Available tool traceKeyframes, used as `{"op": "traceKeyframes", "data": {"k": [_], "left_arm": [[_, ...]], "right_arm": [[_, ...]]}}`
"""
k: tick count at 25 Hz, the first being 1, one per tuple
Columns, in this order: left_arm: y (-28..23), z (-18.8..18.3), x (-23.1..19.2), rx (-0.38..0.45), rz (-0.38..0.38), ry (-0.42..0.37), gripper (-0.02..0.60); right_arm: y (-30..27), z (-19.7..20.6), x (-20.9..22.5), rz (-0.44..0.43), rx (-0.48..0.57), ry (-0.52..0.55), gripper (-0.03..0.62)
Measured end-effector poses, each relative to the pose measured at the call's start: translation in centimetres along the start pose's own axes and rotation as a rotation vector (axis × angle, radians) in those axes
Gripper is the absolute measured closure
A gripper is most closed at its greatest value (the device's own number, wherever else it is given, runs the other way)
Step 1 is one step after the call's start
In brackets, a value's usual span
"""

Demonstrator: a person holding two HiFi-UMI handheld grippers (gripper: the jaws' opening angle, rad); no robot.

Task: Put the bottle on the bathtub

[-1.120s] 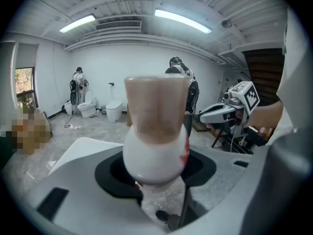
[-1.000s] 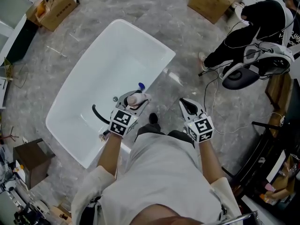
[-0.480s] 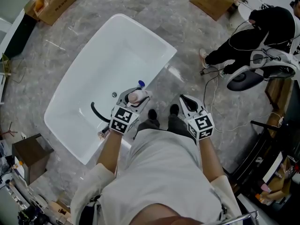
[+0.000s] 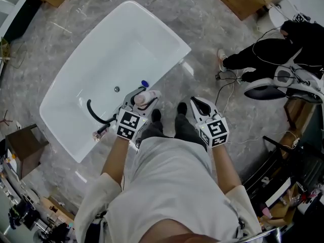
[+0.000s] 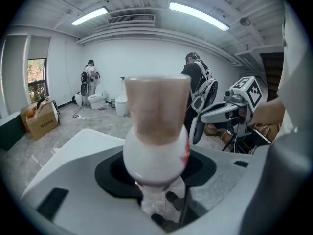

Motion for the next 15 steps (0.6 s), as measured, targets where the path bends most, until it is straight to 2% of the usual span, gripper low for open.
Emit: {"op": "traceKeyframes", "data": {"k": [10,15], "left_arm": [[-6.5,0.8,-0.1,-0.017,-0.121,0.065,0.354],[-10.6,2.6,-1.8,-0.037,-0.185,0.103,0.354]], "right_arm": [[-3.8,0.2,5.9,-0.151,-0.081,0.048,0.563],[-7.0,1.2,8.5,-0.218,-0.118,0.056,0.563]]}}
Point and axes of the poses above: the fingertips, and each gripper's own axes: y backward along the fingers, x to its right, z out of its underside, the point moved 2 cm from there along y, backward along the fingers, and after that the axes turned 6 degrees about -z, right-handed, at the moved point
